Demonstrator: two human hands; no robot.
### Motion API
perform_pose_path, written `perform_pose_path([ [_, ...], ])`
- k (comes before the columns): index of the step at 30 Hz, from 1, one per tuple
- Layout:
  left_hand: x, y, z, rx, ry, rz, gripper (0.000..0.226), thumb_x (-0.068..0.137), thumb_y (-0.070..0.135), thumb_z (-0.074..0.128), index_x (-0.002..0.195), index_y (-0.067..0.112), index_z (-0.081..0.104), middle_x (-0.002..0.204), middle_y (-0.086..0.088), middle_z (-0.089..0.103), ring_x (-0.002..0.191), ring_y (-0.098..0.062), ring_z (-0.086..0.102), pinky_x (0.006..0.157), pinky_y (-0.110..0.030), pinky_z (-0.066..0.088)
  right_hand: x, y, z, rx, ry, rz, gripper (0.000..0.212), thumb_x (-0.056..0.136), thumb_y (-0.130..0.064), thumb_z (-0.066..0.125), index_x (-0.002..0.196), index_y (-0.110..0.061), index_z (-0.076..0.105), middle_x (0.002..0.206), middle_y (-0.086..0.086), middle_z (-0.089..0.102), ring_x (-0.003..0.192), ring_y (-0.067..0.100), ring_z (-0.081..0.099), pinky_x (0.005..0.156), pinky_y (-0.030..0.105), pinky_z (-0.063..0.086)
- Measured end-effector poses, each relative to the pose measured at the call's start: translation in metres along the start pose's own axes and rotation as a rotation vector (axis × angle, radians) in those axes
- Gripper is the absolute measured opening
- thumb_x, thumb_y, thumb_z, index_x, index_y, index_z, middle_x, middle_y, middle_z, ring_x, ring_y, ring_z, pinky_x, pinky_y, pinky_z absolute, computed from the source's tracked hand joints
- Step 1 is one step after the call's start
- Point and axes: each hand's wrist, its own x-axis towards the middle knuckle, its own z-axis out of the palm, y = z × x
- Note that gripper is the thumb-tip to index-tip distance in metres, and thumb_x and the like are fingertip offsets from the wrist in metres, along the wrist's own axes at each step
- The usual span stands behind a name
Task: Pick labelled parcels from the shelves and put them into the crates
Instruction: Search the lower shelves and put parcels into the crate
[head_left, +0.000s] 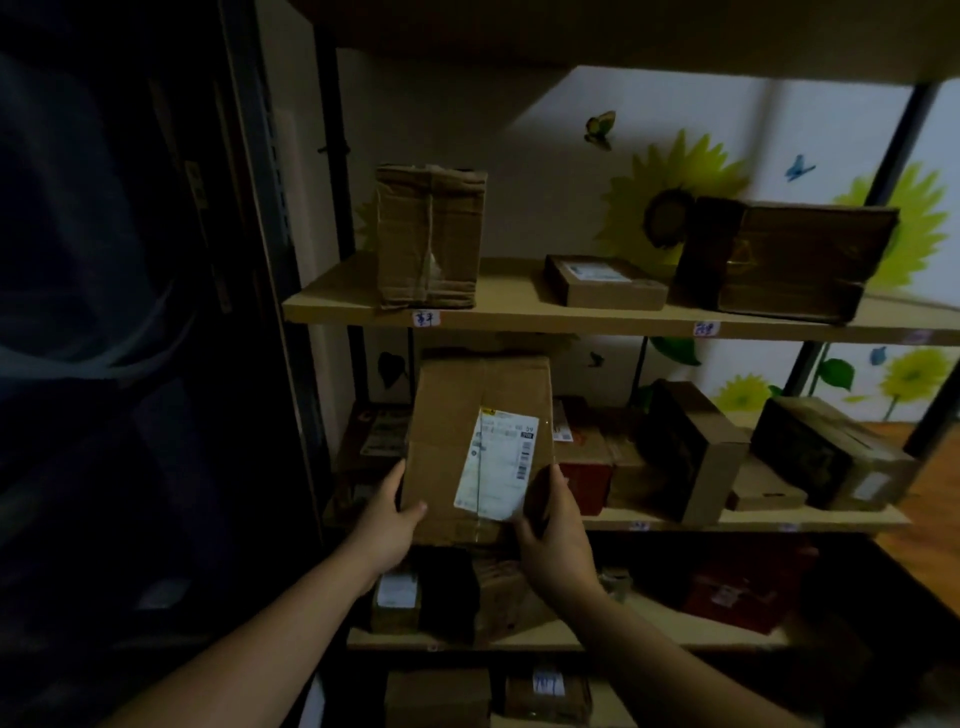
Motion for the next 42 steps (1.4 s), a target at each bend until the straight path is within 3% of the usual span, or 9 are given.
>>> perform_pose_path([
  [2, 0.008, 0.002, 0.001, 0.024, -0.013, -0.007, 0.065, 0.095, 0.008, 0.051, 0.150, 0.025, 0.021, 0.144, -0.003, 0.044, 0.129, -0.021, 0.044, 0.101, -0.031, 0.039, 0.012, -0.002, 0.000, -0.074, -0.025, 0.030, 0.068, 0.094, -0.027, 0.058, 0.151, -0.037, 0.020, 0.150, -0.010, 0.035, 0.139, 0.014, 0.035, 0.111, 0.046, 0.038],
  [5, 0.016, 0.002, 0.001, 0.041, -0.034, -0.029, 0.067, 0.094, 0.009, 0.054, 0.150, 0.024, 0.021, 0.143, -0.003, 0.045, 0.128, -0.022, 0.045, 0.102, -0.033, 0.040, 0.026, -0.008, -0.001, -0.173, -0.093, 0.035, 0.065, 0.098, -0.027, 0.052, 0.153, -0.028, 0.019, 0.158, -0.004, 0.023, 0.144, 0.019, 0.027, 0.114, 0.041, 0.028],
  [8, 0.021, 0.000, 0.002, 0.036, -0.012, -0.046, 0.070, 0.092, 0.009, 0.057, 0.150, 0.023, 0.020, 0.144, -0.005, 0.044, 0.129, -0.023, 0.045, 0.103, -0.033, 0.039, 0.037, -0.012, -0.002, -0.247, -0.188, 0.012, 0.070, 0.098, -0.035, 0.053, 0.154, -0.029, 0.012, 0.161, -0.005, 0.015, 0.145, 0.019, 0.023, 0.115, 0.039, 0.025],
  [11, 0.022, -0.001, 0.001, 0.066, 0.026, -0.046, 0.078, 0.086, 0.012, 0.066, 0.149, 0.019, 0.022, 0.143, -0.005, 0.044, 0.129, -0.022, 0.045, 0.099, -0.029, 0.037, 0.045, -0.006, 0.000, -0.320, -0.284, 0.014, 0.091, 0.087, -0.048, 0.063, 0.154, -0.036, 0.002, 0.162, -0.008, 0.002, 0.147, 0.024, 0.013, 0.118, 0.047, 0.022],
  [14, 0.028, -0.001, -0.002, 0.098, 0.076, -0.022, 0.079, 0.081, 0.016, 0.072, 0.147, 0.018, 0.028, 0.143, -0.006, 0.044, 0.128, -0.022, 0.046, 0.101, -0.030, 0.039, 0.051, 0.001, 0.004, -0.384, -0.290, -0.016, 0.096, 0.087, -0.046, 0.064, 0.153, -0.038, -0.004, 0.162, -0.010, -0.006, 0.148, 0.024, 0.008, 0.120, 0.047, 0.018],
  [17, 0.035, 0.000, -0.007, 0.136, 0.132, 0.004, 0.075, 0.081, 0.024, 0.073, 0.145, 0.023, 0.033, 0.143, -0.005, 0.044, 0.126, -0.023, 0.047, 0.102, -0.036, 0.042, 0.057, 0.003, 0.008, -0.384, -0.264, -0.063, 0.091, 0.089, -0.046, 0.062, 0.153, -0.037, -0.002, 0.162, -0.011, -0.004, 0.148, 0.021, 0.009, 0.119, 0.043, 0.019],
  [25, 0.044, 0.012, -0.007, 0.297, 0.262, 0.065, 0.062, 0.086, 0.027, 0.066, 0.142, 0.020, 0.041, 0.145, -0.007, 0.037, 0.129, -0.025, 0.042, 0.101, -0.033, 0.037, 0.078, 0.006, 0.013, -0.457, -0.281, -0.150, 0.088, 0.090, -0.050, 0.058, 0.154, -0.035, -0.001, 0.163, -0.008, -0.003, 0.147, 0.021, 0.013, 0.117, 0.040, 0.021],
  [32, 0.057, 0.005, -0.010, 0.379, 0.206, 0.052, 0.080, 0.077, 0.041, 0.073, 0.145, 0.023, 0.034, 0.150, -0.004, 0.027, 0.134, -0.023, 0.035, 0.109, -0.036, 0.034, 0.104, 0.005, 0.015, -0.504, -0.293, -0.190, 0.085, 0.090, -0.054, 0.056, 0.154, -0.032, 0.005, 0.163, -0.002, 0.003, 0.148, 0.023, 0.015, 0.119, 0.045, 0.024],
  [42, 0.092, 0.023, -0.023, 0.475, 0.141, 0.163, 0.071, 0.083, 0.042, 0.066, 0.144, 0.022, 0.037, 0.151, -0.002, 0.028, 0.135, -0.022, 0.032, 0.108, -0.032, 0.029, 0.126, -0.019, 0.022, -0.477, -0.151, -0.117, 0.073, 0.091, -0.050, 0.059, 0.152, -0.028, 0.024, 0.158, 0.000, 0.024, 0.142, 0.023, 0.030, 0.114, 0.038, 0.031],
])
